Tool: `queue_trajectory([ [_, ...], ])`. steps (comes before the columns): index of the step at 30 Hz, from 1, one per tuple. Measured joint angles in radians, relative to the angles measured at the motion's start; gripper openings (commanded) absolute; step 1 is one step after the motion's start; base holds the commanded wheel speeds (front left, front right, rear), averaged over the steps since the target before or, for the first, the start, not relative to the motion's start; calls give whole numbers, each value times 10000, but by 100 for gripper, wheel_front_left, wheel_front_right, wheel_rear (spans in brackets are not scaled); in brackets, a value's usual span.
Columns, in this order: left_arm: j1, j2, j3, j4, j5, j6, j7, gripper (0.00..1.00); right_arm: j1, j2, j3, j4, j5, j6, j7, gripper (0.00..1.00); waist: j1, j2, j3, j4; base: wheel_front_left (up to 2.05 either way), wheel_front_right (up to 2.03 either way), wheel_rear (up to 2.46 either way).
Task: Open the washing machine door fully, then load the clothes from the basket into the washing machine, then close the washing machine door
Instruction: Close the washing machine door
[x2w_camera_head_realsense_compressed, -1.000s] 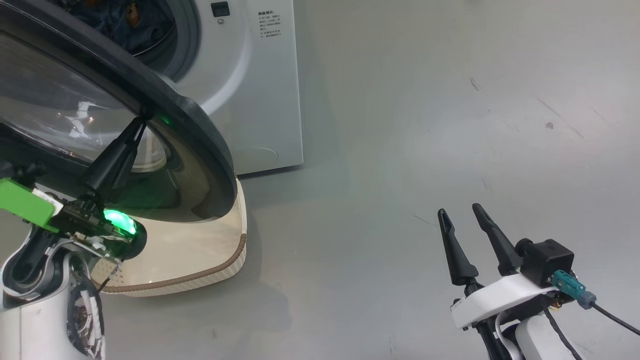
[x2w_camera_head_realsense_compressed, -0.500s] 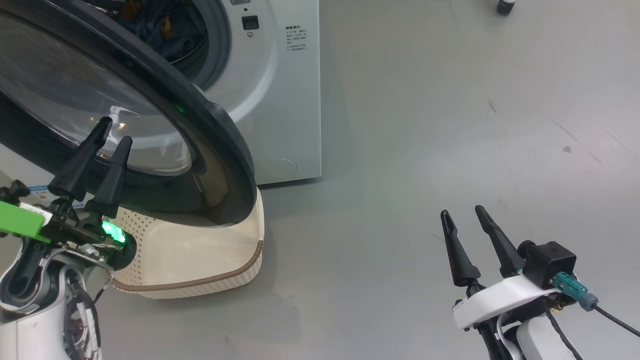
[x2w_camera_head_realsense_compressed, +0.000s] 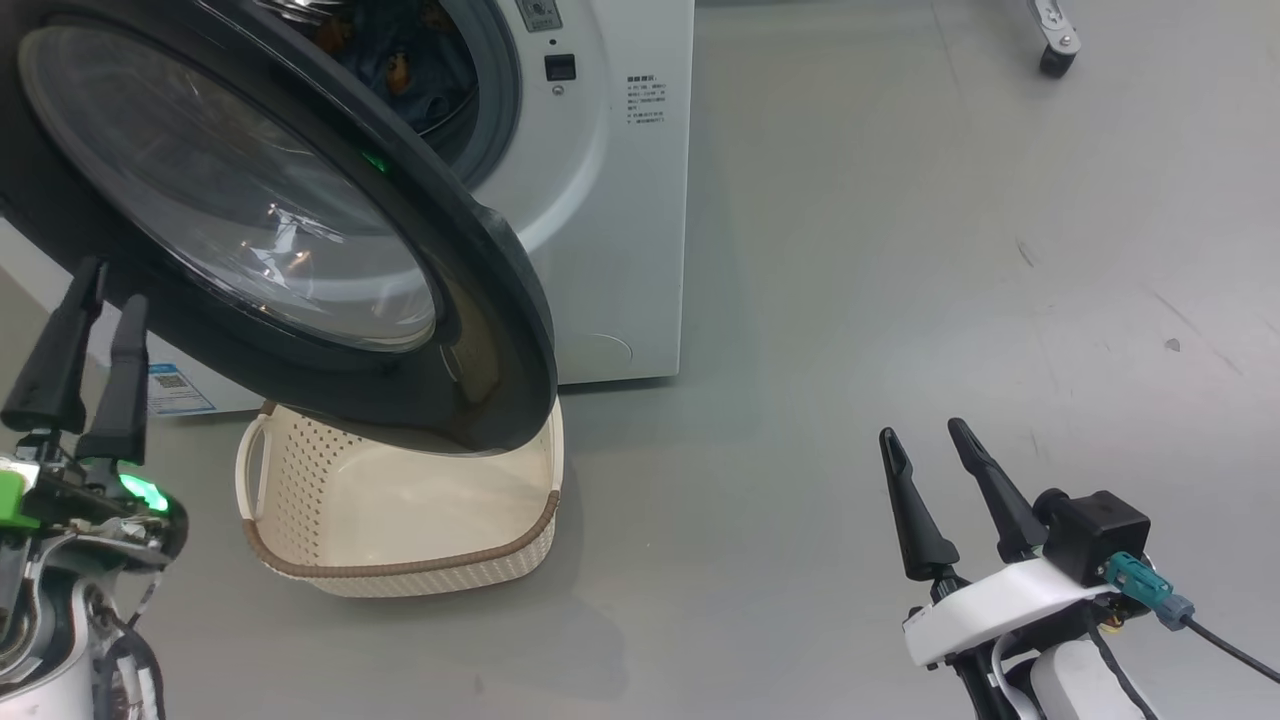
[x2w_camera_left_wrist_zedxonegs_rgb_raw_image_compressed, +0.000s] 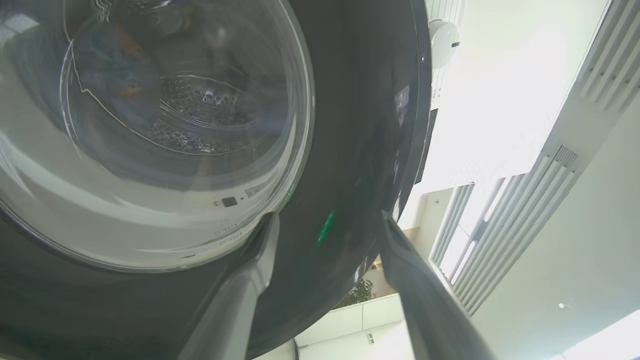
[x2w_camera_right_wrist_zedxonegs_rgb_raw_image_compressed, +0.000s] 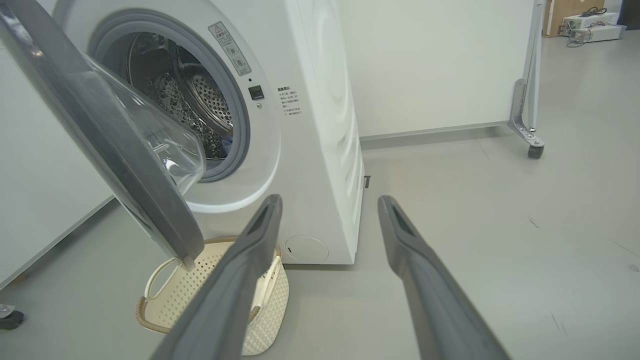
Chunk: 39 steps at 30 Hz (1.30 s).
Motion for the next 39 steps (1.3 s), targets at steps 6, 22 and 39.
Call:
queue_trajectory([
  [6, 409, 0, 224, -968, 1446, 0, -993, 100, 2, 13, 50, -8, 0, 0, 0, 100, 0, 0, -27, 92, 0, 0, 0],
  [22, 1546, 512, -736, -2807, 5473, -8, -3405, 100, -4, 27, 138, -25, 0, 2, -31, 100, 0, 0, -2, 144, 0, 0, 0],
  [39, 3311, 2084, -3252, -2313, 9589, -42, -6742, 100, -4, 15, 203, -2, 0, 4, -36, 100, 0, 0, -209, 135, 0, 0, 0],
])
